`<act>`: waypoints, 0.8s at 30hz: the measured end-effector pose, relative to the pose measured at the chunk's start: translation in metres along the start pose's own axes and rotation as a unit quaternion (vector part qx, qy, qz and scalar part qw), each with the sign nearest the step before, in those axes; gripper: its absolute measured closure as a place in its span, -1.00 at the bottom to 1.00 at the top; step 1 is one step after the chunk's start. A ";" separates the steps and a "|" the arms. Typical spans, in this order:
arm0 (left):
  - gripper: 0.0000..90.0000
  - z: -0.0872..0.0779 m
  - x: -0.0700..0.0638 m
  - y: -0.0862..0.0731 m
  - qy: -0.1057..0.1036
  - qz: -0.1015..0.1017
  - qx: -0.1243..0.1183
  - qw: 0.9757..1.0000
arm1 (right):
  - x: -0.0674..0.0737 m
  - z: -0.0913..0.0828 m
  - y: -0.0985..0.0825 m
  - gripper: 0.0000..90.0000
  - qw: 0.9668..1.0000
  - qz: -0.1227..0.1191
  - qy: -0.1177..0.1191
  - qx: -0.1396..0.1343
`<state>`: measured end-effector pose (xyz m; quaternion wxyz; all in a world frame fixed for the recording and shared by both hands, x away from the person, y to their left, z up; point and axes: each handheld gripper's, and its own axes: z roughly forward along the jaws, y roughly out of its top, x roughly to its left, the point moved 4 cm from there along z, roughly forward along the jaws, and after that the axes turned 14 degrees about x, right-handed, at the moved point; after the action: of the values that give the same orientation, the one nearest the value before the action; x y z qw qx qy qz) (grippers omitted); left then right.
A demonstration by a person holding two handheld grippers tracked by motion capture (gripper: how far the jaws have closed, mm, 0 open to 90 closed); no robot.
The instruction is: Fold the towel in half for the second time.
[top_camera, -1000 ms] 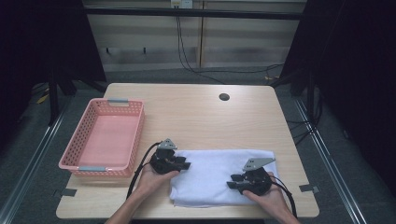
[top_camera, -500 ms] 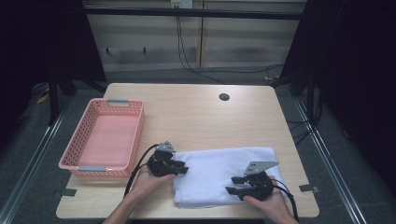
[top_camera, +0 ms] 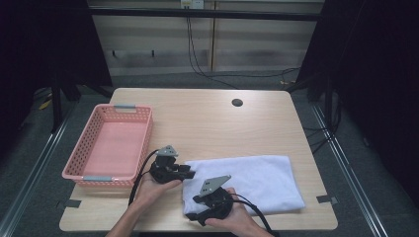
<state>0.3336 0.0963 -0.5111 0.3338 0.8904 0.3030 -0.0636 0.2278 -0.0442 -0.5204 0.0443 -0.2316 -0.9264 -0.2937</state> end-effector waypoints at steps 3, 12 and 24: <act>0.36 -0.005 0.000 0.004 0.000 -0.006 -0.015 1.000 | 0.002 0.002 -0.004 -0.11 1.000 -0.014 -0.017 -0.004; 0.32 -0.012 0.003 0.008 0.009 -0.016 -0.027 0.999 | 0.014 0.009 -0.009 -0.08 0.994 -0.061 -0.089 -0.005; 0.10 -0.012 0.022 0.018 0.026 -0.065 -0.038 0.997 | -0.005 0.001 -0.006 0.77 0.997 -0.003 -0.074 -0.011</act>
<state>0.3606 0.1038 -0.4987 0.3549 0.8568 0.3706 -0.0504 0.2294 -0.0500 -0.5249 -0.0277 -0.2501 -0.9246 -0.2861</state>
